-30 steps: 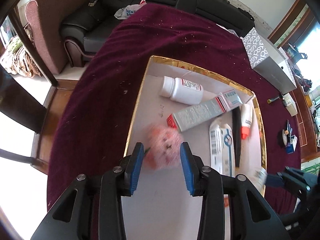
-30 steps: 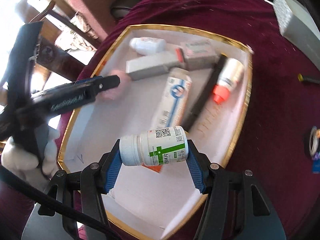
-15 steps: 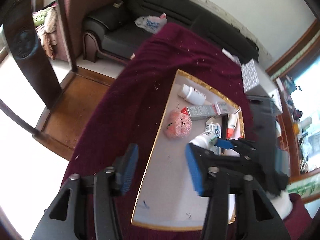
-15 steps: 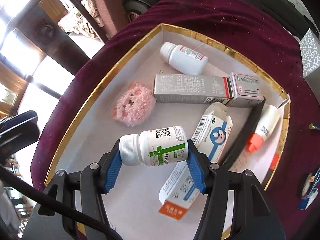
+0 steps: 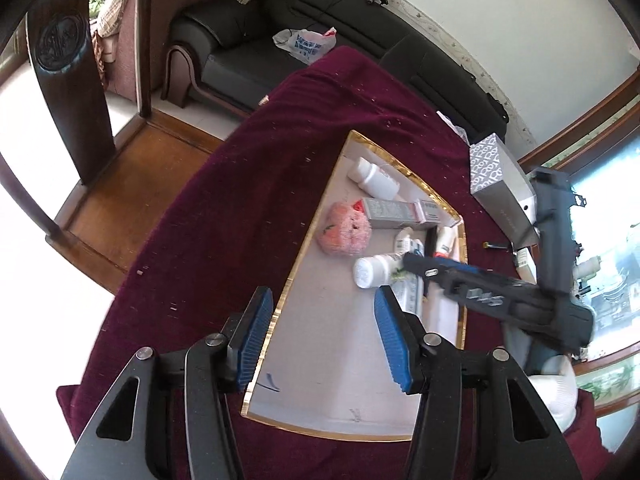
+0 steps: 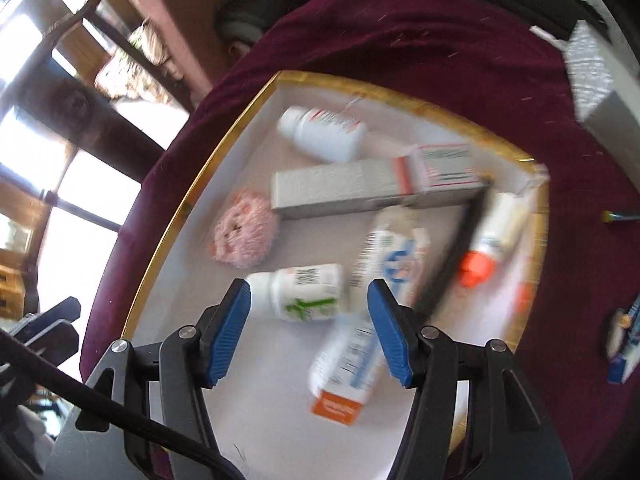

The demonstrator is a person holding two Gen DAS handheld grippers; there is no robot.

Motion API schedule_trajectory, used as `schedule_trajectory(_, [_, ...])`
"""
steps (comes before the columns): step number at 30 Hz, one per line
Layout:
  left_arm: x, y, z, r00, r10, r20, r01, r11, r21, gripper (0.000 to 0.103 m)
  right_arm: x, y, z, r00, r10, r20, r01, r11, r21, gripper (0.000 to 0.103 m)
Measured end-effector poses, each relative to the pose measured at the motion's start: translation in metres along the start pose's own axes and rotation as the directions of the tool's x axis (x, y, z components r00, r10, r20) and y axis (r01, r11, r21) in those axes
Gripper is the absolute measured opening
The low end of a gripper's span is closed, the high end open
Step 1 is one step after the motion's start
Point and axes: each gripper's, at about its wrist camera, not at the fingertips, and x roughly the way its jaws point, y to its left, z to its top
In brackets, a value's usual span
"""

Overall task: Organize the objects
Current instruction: 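Carry toy and bottle into the white tray and open both tools, then grasp the black tape roll with the left tool while the right tool grasps the white medicine box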

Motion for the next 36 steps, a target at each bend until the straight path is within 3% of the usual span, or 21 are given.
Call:
schedule_trajectory(3, [0.0, -0.015, -0.003, 0.999, -0.037, 0.001, 0.037, 0.999, 0.017, 0.047, -0.02, -0.027, -0.006, 0.999, -0.027, 0.022, 0.025, 0.998, 0.057, 0.071])
schedule_trajectory(7, [0.0, -0.046, -0.013, 0.997, -0.073, 0.001, 0.073, 0.995, 0.068, 0.047, -0.041, -0.066, -0.024, 0.992, -0.122, 0.038, 0.116, 0.986, 0.116, 0.07])
schedule_trajectory(12, [0.005, -0.09, -0.031, 0.997, -0.069, -0.023, 0.072, 0.987, 0.147, 0.047, -0.069, -0.115, -0.06, 0.969, -0.239, 0.067, 0.228, 0.963, 0.143, 0.07])
schedule_trajectory(18, [0.026, -0.148, -0.061, 0.993, -0.059, -0.099, 0.081, 0.97, 0.228, 0.047, -0.102, -0.158, -0.106, 0.943, -0.313, 0.115, 0.289, 0.939, 0.186, 0.07])
schedule_trajectory(27, [0.083, -0.235, -0.118, 0.975, -0.009, -0.22, 0.091, 0.926, 0.365, 0.047, -0.126, -0.223, -0.15, 0.926, -0.359, 0.118, 0.322, 0.913, 0.251, 0.07])
schedule_trajectory(32, [0.112, -0.266, -0.143, 0.976, 0.049, -0.213, 0.055, 0.887, 0.459, 0.047, -0.13, -0.244, -0.166, 0.923, -0.37, 0.107, 0.335, 0.908, 0.251, 0.07])
schedule_trajectory(36, [0.135, -0.278, -0.154, 0.976, 0.079, -0.201, 0.031, 0.871, 0.491, 0.047, -0.129, -0.261, -0.174, 0.926, -0.365, 0.095, 0.332, 0.908, 0.256, 0.07])
